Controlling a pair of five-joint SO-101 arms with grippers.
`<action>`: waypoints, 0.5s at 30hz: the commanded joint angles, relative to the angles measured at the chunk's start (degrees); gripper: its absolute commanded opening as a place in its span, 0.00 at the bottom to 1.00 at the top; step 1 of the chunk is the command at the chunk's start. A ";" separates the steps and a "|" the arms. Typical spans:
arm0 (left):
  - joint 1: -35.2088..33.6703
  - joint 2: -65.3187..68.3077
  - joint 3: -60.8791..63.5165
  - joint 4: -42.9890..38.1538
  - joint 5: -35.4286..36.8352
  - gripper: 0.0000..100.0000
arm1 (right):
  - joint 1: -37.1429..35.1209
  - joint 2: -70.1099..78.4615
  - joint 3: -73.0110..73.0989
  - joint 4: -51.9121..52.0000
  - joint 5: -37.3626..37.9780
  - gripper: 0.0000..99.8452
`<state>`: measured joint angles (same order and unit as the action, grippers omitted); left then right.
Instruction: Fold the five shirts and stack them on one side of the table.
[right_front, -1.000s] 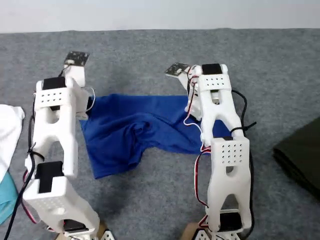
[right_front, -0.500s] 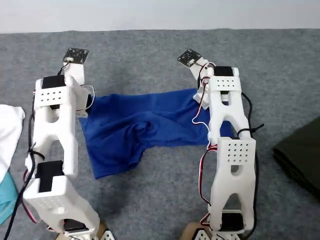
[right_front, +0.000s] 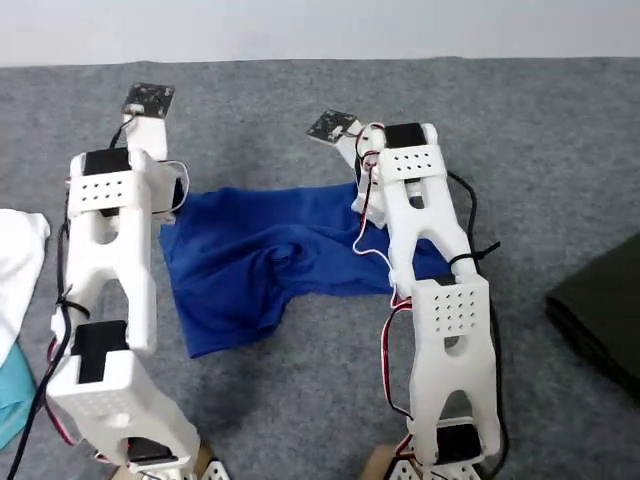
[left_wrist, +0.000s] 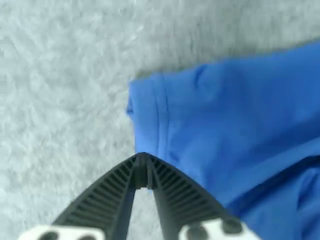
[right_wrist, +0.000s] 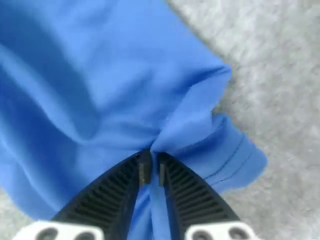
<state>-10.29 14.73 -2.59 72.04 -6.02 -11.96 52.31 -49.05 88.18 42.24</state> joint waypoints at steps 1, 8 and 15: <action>3.60 0.44 -2.86 -2.90 -0.09 0.00 | -0.40 -1.71 -4.22 2.86 -0.53 0.04; 5.98 11.25 -9.89 -0.70 -0.09 0.00 | 0.92 -6.46 -4.40 7.69 -2.64 0.04; 5.54 26.73 -29.05 13.01 -0.09 0.00 | 5.23 -10.59 -4.40 7.25 -4.04 0.04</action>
<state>-4.75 38.20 -21.49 79.16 -6.29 -8.97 46.59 -50.11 95.47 38.90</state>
